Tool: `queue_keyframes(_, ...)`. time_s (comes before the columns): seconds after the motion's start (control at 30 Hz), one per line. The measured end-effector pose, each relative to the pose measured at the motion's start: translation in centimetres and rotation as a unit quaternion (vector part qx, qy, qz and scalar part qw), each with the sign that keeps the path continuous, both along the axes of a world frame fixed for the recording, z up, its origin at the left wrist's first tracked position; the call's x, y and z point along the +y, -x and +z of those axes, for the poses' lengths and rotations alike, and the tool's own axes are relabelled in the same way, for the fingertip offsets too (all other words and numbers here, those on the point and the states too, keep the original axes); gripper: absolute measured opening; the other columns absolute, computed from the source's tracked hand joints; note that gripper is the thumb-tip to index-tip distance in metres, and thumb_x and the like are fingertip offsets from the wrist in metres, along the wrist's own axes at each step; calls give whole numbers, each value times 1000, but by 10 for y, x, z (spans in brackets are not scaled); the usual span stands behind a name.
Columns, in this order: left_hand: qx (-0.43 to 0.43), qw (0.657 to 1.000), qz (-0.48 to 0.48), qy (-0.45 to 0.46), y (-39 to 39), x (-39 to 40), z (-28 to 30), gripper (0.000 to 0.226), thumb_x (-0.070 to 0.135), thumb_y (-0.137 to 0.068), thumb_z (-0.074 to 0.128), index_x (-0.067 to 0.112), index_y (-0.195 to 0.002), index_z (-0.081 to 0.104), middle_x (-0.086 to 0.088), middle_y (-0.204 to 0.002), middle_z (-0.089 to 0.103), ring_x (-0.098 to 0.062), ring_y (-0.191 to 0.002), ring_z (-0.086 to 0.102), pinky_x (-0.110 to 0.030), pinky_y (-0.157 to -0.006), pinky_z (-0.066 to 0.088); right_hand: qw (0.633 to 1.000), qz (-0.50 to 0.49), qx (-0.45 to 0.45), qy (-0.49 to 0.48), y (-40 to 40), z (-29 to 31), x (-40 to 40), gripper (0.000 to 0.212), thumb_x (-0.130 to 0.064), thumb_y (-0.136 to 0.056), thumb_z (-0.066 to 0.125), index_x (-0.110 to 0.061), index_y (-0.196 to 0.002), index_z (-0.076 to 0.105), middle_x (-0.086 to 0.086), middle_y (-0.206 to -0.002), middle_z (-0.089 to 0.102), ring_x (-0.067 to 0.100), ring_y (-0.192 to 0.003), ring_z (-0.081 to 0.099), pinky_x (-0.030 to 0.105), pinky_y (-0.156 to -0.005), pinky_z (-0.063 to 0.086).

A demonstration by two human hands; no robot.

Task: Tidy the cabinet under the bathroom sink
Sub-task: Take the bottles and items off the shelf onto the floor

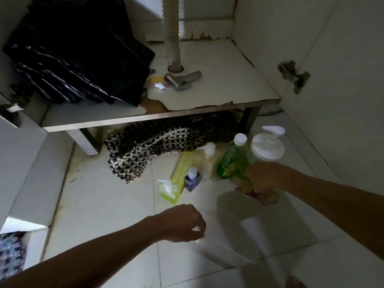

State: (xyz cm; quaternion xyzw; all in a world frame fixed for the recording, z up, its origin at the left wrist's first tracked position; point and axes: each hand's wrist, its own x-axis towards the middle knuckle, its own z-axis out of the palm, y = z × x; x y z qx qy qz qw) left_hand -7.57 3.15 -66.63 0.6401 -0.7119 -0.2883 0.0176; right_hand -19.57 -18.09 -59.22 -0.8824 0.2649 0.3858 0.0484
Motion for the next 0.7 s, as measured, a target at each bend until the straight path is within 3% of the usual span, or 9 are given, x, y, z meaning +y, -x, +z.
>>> queue_keyframes(0.1, -15, 999, 4, -44, -1, 9, -18, 28, 33, -95, 49, 19, -112, 67, 0, -116, 67, -20, -108, 59, -35, -89, 48, 998, 10, -31, 46, 14, -26, 1, 27, -23, -92, 50, -9, -115, 55, 2, -96, 61, 17, -82, 57, 25, -68, 45)
queue_keyframes(0.23, -39, 995, 5, -91, -1, 14, -35, 30, 33, -94, 51, 21, -119, 62, 0, -124, 62, -20, -117, 53, -36, -96, 44, 999, 43, 8, 20, 20, -40, 6, 29, -20, -96, 45, -17, -121, 58, 3, -120, 62, 22, -106, 60, 27, -77, 45)
queue_keyframes(0.33, -38, 994, 12, -105, -1, 15, -40, 32, 34, -95, 51, 22, -123, 59, 0, -128, 60, -20, -121, 50, -36, -99, 41, 998, 54, 9, 2, 20, -41, 11, 33, -22, -97, 43, -24, -128, 55, 1, -126, 60, 22, -112, 58, 29, -87, 48)
queue_keyframes(0.47, -33, 992, 9, -122, -6, 15, -37, 40, 39, -94, 52, 26, -132, 53, 1, -135, 56, -19, -126, 47, -36, -102, 39, 998, 45, 39, -38, 9, -31, 18, 29, -18, -95, 44, -10, -117, 61, 8, -117, 63, 22, -99, 60, 26, -82, 45)
queue_keyframes(0.57, -21, 993, 5, -119, -12, 5, -15, 43, 41, -93, 53, 28, -134, 51, 2, -134, 57, -17, -125, 49, -34, -102, 40, 996, 37, 28, -71, -12, -16, 21, 15, -25, -89, 55, -12, -90, 63, 3, -84, 65, 16, -74, 62, 28, -74, 54)
queue_keyframes(0.63, -13, 995, 13, -103, -21, -11, 13, 40, 39, -93, 55, 27, -131, 54, 4, -125, 62, -15, -115, 55, -27, -93, 42, 994, 45, 1, -101, -32, 12, 24, 22, -20, -88, 58, -15, -67, 53, 1, -66, 55, 13, -58, 53, 25, -61, 47)
queue_keyframes(0.7, -14, 997, 46, -63, -40, -32, 49, 34, 34, -93, 56, 24, -125, 60, 3, -114, 68, -14, -102, 62, -22, -83, 42, 990, 54, -66, -113, -56, 53, 25, 23, -17, -89, 58, -13, -66, 56, 2, -65, 58, 14, -57, 52, 25, -59, 45)
